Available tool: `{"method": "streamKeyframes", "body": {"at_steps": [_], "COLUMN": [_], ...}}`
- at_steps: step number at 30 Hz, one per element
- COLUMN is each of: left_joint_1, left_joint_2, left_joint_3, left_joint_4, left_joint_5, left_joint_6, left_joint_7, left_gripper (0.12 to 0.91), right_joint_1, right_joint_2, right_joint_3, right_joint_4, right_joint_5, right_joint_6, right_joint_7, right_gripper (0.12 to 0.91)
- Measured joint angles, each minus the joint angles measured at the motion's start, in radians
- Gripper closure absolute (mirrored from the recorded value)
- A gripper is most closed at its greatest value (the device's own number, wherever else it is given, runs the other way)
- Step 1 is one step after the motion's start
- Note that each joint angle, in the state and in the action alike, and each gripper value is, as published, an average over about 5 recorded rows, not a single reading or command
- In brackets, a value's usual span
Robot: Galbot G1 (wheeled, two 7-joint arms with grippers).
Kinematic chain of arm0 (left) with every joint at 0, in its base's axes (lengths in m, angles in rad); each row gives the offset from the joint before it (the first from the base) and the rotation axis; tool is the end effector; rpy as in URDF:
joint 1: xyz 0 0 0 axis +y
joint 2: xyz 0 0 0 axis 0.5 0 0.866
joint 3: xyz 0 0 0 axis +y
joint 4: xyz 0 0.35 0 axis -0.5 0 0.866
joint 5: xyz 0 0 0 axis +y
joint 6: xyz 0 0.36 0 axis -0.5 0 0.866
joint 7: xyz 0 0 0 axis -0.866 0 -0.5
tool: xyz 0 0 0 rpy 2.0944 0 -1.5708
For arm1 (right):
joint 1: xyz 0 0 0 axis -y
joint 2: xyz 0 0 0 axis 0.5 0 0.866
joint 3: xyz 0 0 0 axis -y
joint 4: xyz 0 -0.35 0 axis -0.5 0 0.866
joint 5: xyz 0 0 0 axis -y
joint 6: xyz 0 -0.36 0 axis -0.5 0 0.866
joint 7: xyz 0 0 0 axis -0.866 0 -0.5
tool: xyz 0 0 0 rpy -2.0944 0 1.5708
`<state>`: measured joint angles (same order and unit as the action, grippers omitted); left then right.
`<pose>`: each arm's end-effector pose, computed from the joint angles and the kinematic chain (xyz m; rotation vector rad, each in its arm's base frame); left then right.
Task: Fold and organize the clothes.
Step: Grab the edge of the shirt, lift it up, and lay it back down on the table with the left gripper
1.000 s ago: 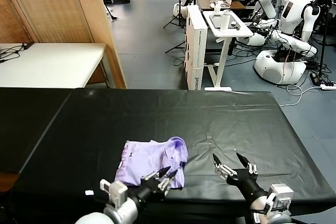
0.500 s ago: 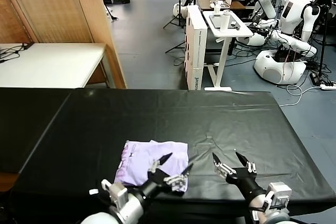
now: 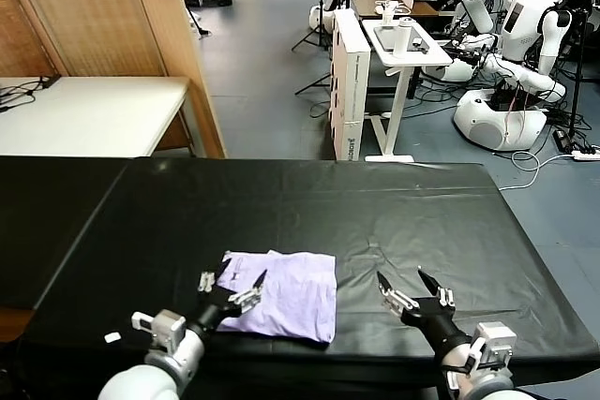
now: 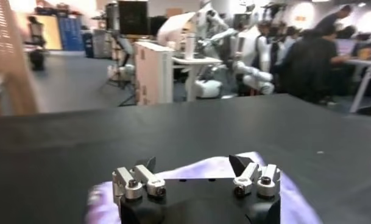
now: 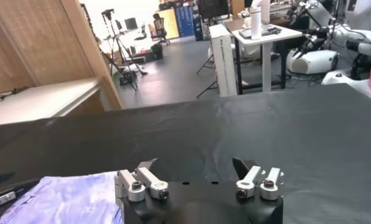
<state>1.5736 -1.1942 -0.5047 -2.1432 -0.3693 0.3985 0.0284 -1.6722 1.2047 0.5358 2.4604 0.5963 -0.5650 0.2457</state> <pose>0.1881 0.0517 -0.2785 -0.3501 -2.7255 0.0254 0.1460 -0.0278 -0.1851 0.2025 -2.7286 -0.2335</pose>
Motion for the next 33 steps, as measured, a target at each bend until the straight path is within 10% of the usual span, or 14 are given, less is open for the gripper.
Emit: {"method": "streamKeyframes", "body": {"at_steps": [33], "left_joint_1": [-0.005], "left_joint_2": [-0.067], "left_joint_3": [-0.033], "left_joint_4": [0.079], "left_joint_5": [-0.308], "left_joint_6": [0.112], "left_joint_7": [0.027], "left_gripper": [0.185], "right_joint_1": [-0.029], "right_joint_2": [0.002], "right_joint_3": [0.012], "right_joint_4": [0.021], "right_joint_5": [0.004], "right_joint_6": [0.001], "right_joint_7": [0.000], "right_gripper": [0.118]}}
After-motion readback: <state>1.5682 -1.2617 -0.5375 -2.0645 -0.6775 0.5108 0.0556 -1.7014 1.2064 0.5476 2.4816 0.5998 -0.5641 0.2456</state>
